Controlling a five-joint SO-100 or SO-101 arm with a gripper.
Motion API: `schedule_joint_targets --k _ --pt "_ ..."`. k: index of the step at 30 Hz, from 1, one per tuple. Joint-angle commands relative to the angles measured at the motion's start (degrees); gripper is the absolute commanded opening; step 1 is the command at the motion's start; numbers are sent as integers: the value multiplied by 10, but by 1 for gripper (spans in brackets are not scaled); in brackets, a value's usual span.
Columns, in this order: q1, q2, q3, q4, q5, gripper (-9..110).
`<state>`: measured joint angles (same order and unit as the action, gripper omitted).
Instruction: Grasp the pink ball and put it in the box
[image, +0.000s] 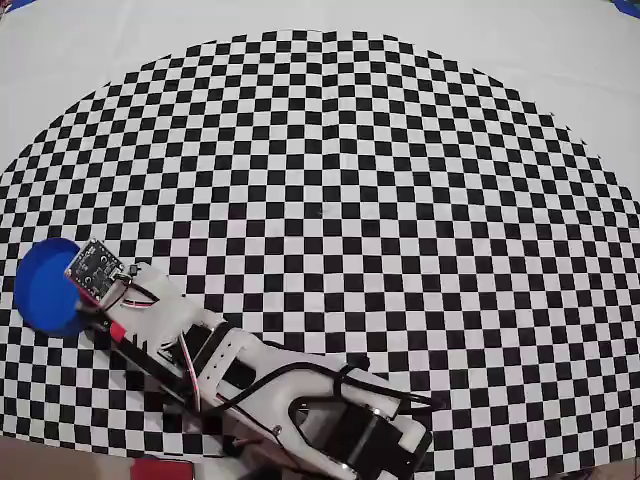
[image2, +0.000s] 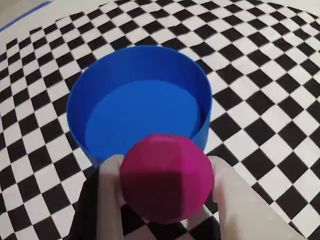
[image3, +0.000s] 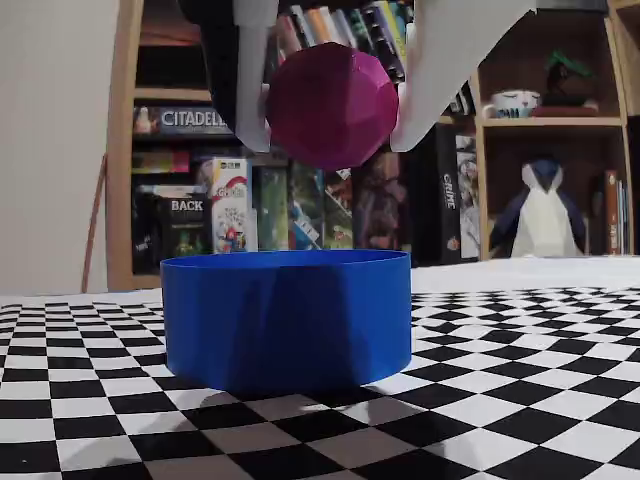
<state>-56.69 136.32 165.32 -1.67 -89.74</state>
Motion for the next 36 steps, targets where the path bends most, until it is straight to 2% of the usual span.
schedule_joint_targets --k 1,36 --pt "-9 14 -41 1 -1 0" --pt "-11 -190 -209 -2 4 0"
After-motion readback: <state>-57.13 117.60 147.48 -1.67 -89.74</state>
